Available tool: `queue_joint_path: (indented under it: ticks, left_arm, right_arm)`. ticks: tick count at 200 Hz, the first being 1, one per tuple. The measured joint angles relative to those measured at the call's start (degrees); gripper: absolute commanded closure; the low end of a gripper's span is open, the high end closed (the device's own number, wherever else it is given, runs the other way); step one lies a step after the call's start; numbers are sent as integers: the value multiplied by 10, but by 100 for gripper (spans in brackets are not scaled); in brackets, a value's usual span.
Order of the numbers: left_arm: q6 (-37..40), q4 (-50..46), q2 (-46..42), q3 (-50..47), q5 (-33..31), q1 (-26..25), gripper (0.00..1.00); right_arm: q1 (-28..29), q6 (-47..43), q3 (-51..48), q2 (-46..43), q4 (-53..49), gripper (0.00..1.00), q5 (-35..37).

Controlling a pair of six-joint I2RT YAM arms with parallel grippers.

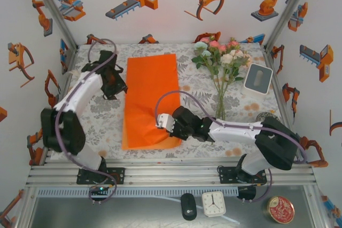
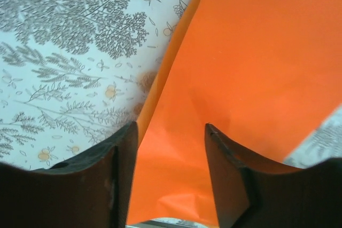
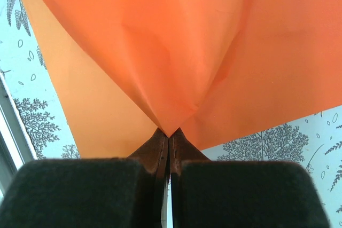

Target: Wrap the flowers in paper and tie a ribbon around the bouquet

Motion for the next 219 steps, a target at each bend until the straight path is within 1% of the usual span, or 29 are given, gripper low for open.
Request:
queue_joint_path:
  ticks: [23,44,56,79,95,109,114,122,133,137,141,144,145,146,147,149,150,152,155,168,186,192,204,219]
  left_arm:
    - [-39,2,-129,-75,23,10,50]
    - [-89,4,-194,-158,58,7,51]
    - [-118,5,-216,-212,78,0,50]
    - [-169,9,-253,-300,116,-22,44]
    - [-196,28,-262,-330,141,-31,44]
    - [-213,50,-253,-340,155,-40,44]
    - [-217,58,-247,-340,159,-43,48]
    - [-223,71,-236,-341,165,-47,60]
    - [-235,89,-223,-341,168,-52,85]
    - [-230,93,-220,-341,169,-52,92]
    - [-237,100,-217,-341,171,-54,98]
    - [-238,104,-216,-341,171,-55,100]
    - [-240,106,-216,-341,172,-55,100]
    - [-242,106,-216,-341,171,-55,100]
    - [-240,108,-216,-341,173,-56,100]
    - [-238,110,-216,-341,174,-56,100]
    - [-239,112,-216,-340,173,-57,100]
    - [-242,114,-216,-340,174,-58,100]
    - [-242,117,-217,-339,175,-59,100]
    - [-247,124,-217,-330,177,-67,100]
    - [-253,126,-217,-301,177,-83,100]
    - [-255,126,-217,-290,175,-88,100]
    - [-260,127,-217,-269,172,-96,100]
    - [-269,127,-213,-248,169,-104,100]
  right_arm:
    - [-10,7,0,0,13,100,-14]
    - [-15,13,0,0,22,100,-25]
    - [-17,16,0,0,25,100,-28]
    - [-20,17,0,1,27,100,-33]
    - [-22,17,0,1,27,100,-37]
    - [-24,17,0,1,27,100,-41]
    - [-24,17,0,1,27,100,-42]
    - [-26,17,0,1,26,100,-45]
    - [-27,19,0,1,27,100,-49]
    - [-28,20,0,1,27,87,-51]
    - [-28,23,0,1,27,68,-52]
    - [-28,24,0,1,26,53,-52]
    - [-28,27,0,1,26,47,-52]
    - [-28,30,0,1,26,35,-52]
    - [-28,32,0,1,26,26,-52]
    - [-28,31,0,1,26,12,-52]
    - [-28,31,0,1,26,7,-52]
    - [-28,35,0,0,26,2,-51]
    - [-28,41,0,0,26,1,-50]
    - [-27,66,-3,-14,32,1,-45]
    - [-15,114,-20,-76,64,1,-34]
    - [-2,125,-20,-98,75,1,-20]
    - [45,143,-9,-127,101,1,19]
    - [102,154,23,-120,130,3,68]
